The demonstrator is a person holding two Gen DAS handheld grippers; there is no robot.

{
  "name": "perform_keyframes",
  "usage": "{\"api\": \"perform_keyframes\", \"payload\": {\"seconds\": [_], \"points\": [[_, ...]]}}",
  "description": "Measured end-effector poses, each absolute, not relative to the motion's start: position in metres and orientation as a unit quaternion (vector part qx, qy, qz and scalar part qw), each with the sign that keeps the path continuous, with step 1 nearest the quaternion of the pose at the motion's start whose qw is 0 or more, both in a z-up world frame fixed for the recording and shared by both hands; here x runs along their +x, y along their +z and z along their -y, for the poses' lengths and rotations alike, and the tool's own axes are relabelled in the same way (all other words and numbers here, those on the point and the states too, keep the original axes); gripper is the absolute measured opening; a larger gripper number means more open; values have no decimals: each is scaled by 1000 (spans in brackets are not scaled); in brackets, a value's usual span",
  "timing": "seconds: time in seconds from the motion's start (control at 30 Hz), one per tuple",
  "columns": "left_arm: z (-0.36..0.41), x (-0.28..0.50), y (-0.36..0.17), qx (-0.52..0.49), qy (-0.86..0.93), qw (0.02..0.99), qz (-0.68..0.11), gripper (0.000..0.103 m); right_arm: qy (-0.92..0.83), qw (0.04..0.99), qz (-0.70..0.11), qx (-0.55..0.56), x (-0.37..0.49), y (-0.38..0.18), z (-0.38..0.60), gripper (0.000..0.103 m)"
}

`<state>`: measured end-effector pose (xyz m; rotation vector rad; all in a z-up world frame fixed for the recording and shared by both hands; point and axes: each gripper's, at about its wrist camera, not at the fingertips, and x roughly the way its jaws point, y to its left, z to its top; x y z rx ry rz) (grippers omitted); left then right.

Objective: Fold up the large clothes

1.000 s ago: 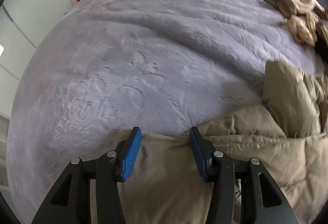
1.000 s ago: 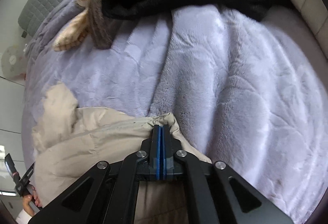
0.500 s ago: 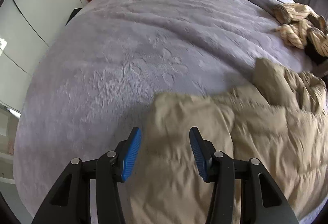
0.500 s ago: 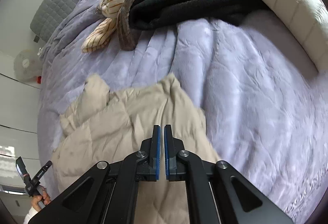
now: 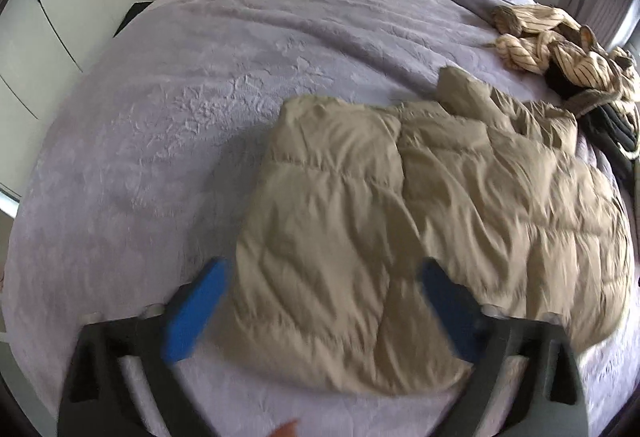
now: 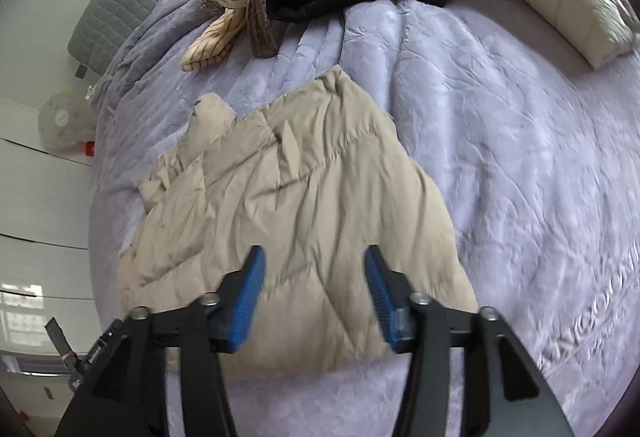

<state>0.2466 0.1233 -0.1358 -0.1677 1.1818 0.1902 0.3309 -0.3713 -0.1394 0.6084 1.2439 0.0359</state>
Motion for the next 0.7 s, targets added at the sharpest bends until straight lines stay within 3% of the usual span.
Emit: {"api": "perform_keyframes", "payload": {"seconds": [0.1, 0.2, 0.7], "points": [[-121, 234, -131, -75, 81, 826, -553, 103, 16, 769, -571, 287, 314, -136, 370, 64], [-119, 224, -130, -87, 74, 817, -565, 103, 16, 768, -568, 297, 299, -135, 368, 85], [-123, 179, -133, -98, 95, 798, -587, 103, 26, 755, -539, 374, 247, -135, 350, 89]]}}
